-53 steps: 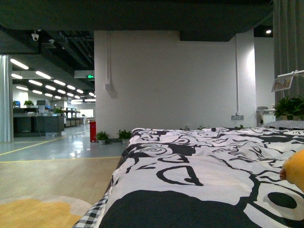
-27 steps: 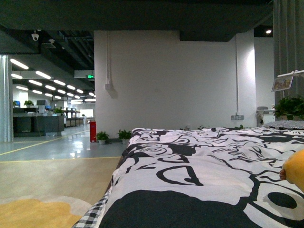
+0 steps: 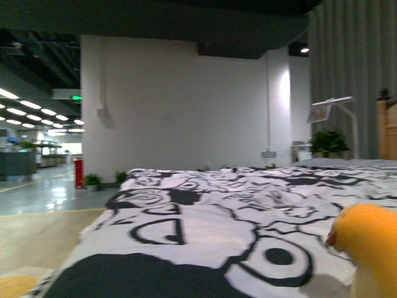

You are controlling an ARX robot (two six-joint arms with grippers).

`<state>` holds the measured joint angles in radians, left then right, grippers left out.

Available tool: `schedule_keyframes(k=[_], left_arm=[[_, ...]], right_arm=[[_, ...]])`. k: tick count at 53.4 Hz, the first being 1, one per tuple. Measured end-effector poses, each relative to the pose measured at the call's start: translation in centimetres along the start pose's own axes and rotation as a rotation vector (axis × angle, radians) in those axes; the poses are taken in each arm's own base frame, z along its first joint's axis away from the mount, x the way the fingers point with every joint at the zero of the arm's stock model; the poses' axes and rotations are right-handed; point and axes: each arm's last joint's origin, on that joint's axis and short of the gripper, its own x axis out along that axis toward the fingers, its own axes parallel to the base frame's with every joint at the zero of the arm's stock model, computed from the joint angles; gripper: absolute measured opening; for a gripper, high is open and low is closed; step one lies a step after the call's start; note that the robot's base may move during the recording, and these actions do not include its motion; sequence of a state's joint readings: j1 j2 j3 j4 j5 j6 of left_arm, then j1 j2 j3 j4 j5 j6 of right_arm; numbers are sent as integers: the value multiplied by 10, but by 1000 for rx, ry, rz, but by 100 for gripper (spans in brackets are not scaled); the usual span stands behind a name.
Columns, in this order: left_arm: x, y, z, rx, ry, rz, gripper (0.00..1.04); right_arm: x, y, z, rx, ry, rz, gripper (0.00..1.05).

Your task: Put away toys

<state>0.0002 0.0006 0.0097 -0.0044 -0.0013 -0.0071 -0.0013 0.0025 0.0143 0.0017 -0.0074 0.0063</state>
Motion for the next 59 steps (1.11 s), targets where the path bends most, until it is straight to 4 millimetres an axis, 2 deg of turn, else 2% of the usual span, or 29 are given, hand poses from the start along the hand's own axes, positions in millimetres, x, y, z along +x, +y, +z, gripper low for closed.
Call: schedule_keyframes(k=[59], left_arm=[[0,0,0,3,-1,-1,98]], right_arm=[[0,0,-1,-3,8,-10,6]])
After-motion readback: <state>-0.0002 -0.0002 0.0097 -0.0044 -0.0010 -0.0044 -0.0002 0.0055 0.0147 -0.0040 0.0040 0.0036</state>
